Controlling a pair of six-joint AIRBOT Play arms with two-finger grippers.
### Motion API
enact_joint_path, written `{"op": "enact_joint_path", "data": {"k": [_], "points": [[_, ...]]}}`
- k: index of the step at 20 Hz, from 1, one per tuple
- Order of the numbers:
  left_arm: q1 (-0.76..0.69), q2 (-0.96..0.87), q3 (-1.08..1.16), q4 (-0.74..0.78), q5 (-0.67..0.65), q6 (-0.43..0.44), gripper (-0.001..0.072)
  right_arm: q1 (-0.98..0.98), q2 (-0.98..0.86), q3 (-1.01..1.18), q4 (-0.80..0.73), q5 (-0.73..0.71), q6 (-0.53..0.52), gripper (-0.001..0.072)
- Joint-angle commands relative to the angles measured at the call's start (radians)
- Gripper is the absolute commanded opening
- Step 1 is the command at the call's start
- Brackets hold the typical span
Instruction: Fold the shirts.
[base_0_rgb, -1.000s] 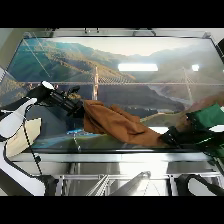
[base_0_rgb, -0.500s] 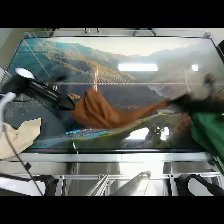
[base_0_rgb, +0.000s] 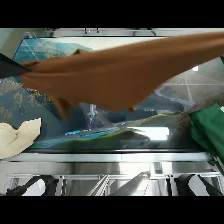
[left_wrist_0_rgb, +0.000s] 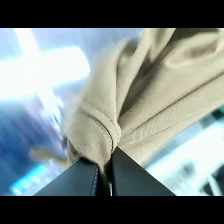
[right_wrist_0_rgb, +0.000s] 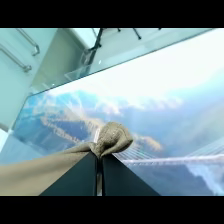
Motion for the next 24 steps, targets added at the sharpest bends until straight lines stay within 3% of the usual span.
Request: {"op": "enact_joint_path", "data": {"k": [1, 6, 11, 12, 13, 15, 16, 17, 18, 22, 24], "points": [[0.006, 0.121, -0.058, 0.006, 0.063, 0.040, 0.0031, 0.043, 0.016, 0.022, -0.073, 0.019, 0.016, 0.0014], [-0.076, 0.050, -0.354, 0.008, 0.108, 0.145, 0.0030, 0.278, -0.067, -0.150, -0.310, 0.006, 0.021, 0.0014], [-0.177, -0.167, -0.534, 0.008, 0.197, 0.214, 0.0031, 0.404, -0.156, -0.436, -0.486, -0.134, 0.047, 0.0014], [-0.188, -0.208, -0.557, 0.008, 0.226, 0.222, 0.0085, 0.404, -0.180, -0.472, -0.510, -0.158, 0.051, 0.0014], [-0.191, -0.253, -0.568, 0.009, 0.244, 0.224, 0.0345, 0.402, -0.202, -0.491, -0.549, -0.175, 0.062, 0.0014], [-0.174, -0.335, -0.543, 0.010, 0.242, 0.221, 0.0717, 0.396, -0.237, -0.492, -0.659, -0.188, 0.095, 0.0020], [-0.150, -0.373, -0.516, 0.008, 0.207, 0.214, 0.0718, 0.388, -0.240, -0.491, -0.684, -0.188, 0.096, 0.0223], [-0.124, -0.402, -0.488, 0.006, 0.159, 0.199, 0.0718, 0.375, -0.238, -0.490, -0.684, -0.183, 0.109, 0.0551], [-0.093, -0.429, -0.463, 0.006, 0.106, 0.174, 0.0718, 0.365, -0.234, -0.489, -0.684, -0.163, 0.128, 0.0649], [0.000, -0.415, -0.583, 0.007, 0.066, 0.130, 0.0710, 0.372, -0.232, -0.527, -0.666, -0.002, 0.148, 0.0649], [0.023, -0.369, -0.708, 0.009, 0.073, 0.132, 0.0710, 0.394, -0.229, -0.615, -0.551, 0.050, 0.123, 0.0648]]}}
